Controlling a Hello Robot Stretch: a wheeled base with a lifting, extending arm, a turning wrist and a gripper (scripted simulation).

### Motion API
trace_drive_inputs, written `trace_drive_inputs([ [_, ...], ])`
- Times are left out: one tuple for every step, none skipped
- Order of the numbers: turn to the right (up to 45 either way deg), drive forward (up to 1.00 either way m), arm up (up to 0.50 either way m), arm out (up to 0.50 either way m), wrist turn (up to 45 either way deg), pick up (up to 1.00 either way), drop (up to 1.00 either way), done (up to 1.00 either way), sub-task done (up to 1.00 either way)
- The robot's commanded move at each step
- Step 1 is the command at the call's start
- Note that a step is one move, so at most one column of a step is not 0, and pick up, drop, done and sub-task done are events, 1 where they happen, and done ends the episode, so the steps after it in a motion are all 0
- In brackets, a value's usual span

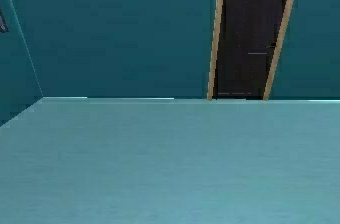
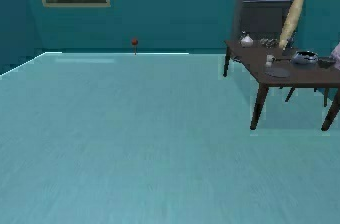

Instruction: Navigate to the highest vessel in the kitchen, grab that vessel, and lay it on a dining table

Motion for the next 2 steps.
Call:
trace_drive_inputs([
  [0.0, 0.1, 0.0, 0.0, 0.0, 0.0, 0.0, 0.0, 0.0],
  [-45.0, 0.0, 0.0, 0.0, 0.0, 0.0, 0.0, 0.0, 0.0],
])
